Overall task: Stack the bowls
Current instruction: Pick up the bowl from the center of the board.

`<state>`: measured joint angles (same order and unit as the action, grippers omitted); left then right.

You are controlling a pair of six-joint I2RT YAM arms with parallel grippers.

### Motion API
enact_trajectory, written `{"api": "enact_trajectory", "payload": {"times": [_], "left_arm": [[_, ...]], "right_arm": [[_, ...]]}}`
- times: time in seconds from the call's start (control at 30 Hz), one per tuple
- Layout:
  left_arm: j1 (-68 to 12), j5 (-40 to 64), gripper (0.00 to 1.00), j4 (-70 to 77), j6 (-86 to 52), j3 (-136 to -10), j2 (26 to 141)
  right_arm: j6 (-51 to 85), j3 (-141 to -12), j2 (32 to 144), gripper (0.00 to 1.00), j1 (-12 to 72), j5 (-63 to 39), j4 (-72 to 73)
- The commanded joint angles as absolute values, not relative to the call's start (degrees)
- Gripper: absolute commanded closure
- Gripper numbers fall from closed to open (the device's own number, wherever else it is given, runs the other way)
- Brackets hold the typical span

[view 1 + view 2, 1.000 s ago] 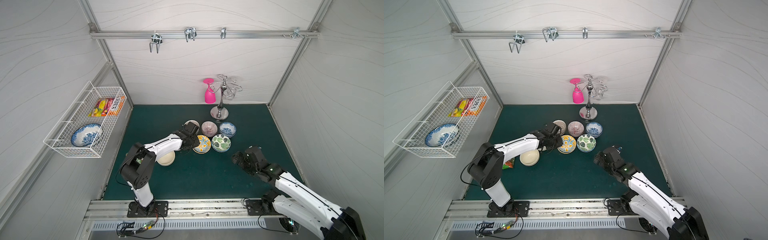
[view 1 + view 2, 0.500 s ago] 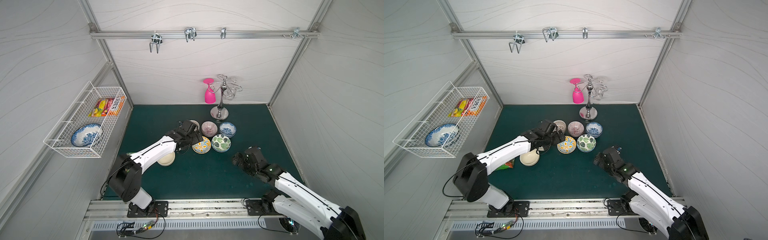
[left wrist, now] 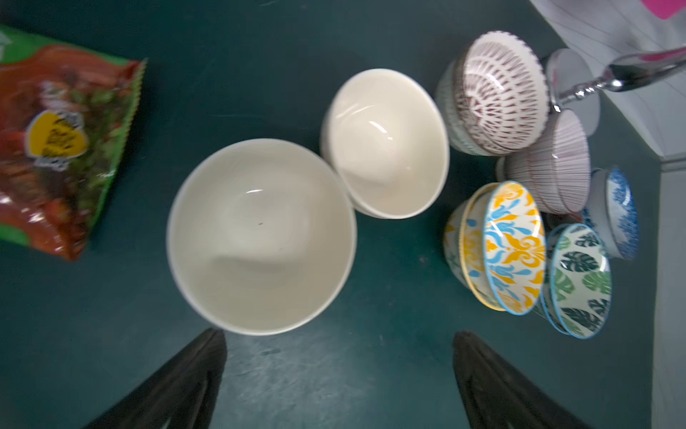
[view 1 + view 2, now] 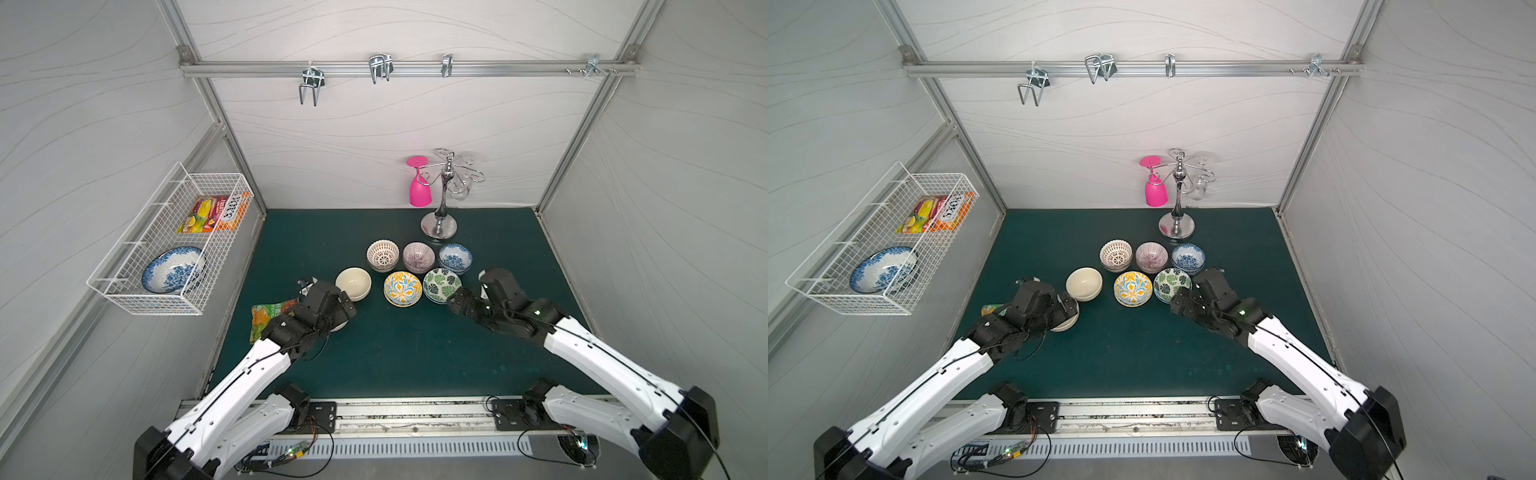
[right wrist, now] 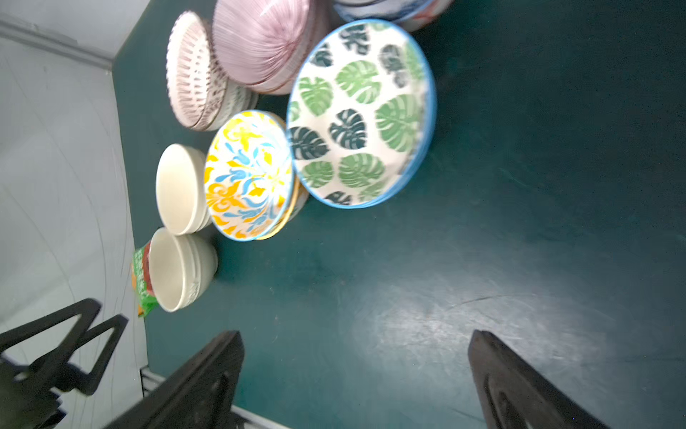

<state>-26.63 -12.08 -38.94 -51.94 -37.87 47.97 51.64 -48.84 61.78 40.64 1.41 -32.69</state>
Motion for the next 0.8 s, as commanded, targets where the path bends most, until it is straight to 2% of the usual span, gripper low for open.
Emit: {"api": "enact_trajectory", "payload": {"times": [0.0, 0.2, 0.5, 0.77], "left_arm": [[-22.44, -13.73, 0.01, -42.37, -52.66, -35.32, 44.61], [-16.95, -11.06, 0.03, -42.51, -52.48, -30.26, 39.28], [-16.54, -10.63, 0.06, -41.08, -52.71, -26.19, 31.00], [-16.30, -9.98, 0.07, -39.29, -51.23, -25.56, 29.88]], "right_arm": [[47.41, -59.36, 72.44, 0.02, 44.89, 0.69, -37.16], [45.64, -74.24, 89.83, 0.12, 49.28, 0.16, -39.56], [44.69, -96.30, 112.09, 0.31, 51.12, -1.39, -43.55], [44.46, -110.57, 123.95, 0.38, 52.63, 0.65, -48.13]]}}
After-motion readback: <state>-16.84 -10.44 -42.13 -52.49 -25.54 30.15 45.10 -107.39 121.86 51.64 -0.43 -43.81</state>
